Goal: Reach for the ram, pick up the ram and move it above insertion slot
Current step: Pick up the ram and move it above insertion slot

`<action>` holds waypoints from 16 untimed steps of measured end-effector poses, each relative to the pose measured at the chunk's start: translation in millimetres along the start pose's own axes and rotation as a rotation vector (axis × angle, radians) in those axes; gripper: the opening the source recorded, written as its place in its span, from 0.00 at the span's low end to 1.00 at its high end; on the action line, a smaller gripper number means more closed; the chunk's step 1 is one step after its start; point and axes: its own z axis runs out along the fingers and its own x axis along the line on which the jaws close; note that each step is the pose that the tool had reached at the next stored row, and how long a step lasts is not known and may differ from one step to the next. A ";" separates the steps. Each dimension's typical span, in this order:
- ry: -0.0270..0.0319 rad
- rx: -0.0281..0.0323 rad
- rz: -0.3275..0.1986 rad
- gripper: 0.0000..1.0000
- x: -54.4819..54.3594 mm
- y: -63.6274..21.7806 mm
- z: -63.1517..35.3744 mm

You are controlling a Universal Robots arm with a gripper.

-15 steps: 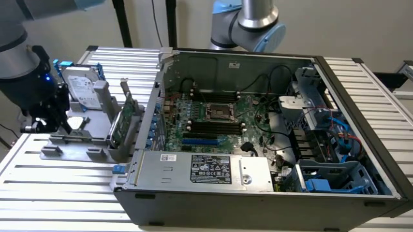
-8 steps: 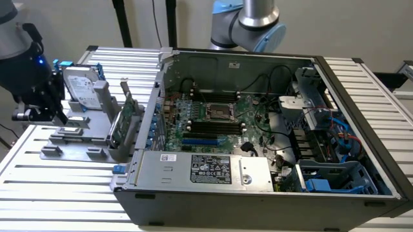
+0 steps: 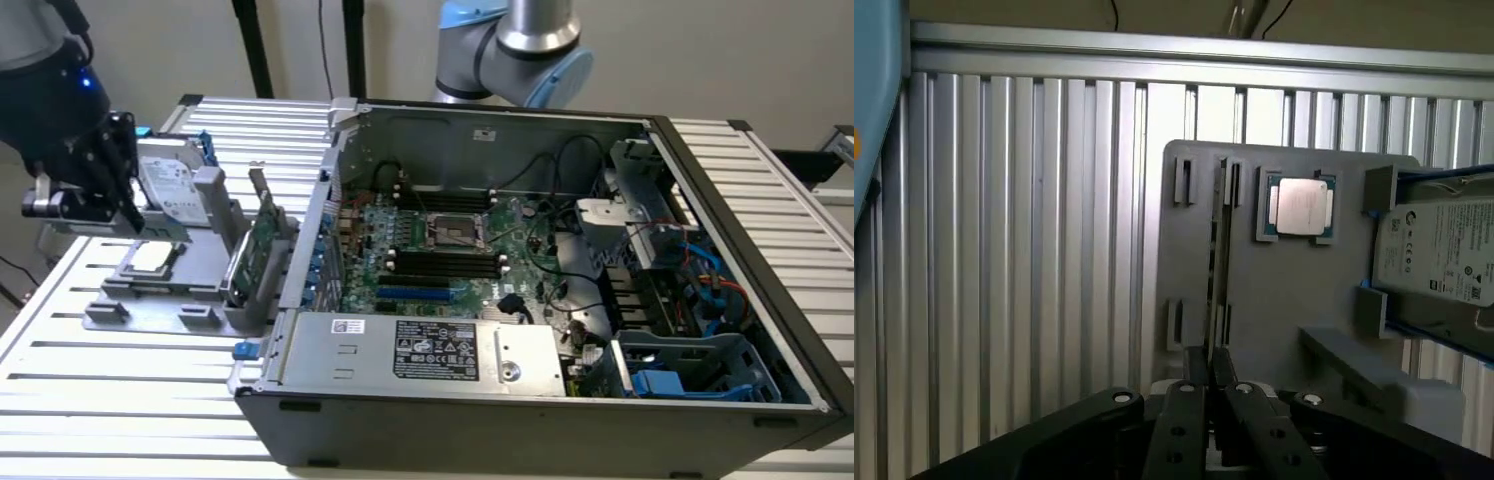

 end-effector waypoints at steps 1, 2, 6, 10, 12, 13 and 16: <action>-0.0003 0.0000 0.000 0.14 -0.3 -3.0 -4.1; -0.0007 -0.0001 0.000 0.14 -0.6 -6.3 -8.3; -0.0040 0.0002 0.000 0.14 -1.4 -19.8 -17.7; -0.0103 0.0002 0.000 0.14 -1.9 -33.5 -23.4; -0.0136 0.0004 0.000 0.14 -2.2 -40.0 -26.1; -0.0151 0.0003 0.000 0.14 -2.4 -43.3 -27.5; -0.0200 0.0004 -0.001 0.14 -2.8 -53.5 -31.7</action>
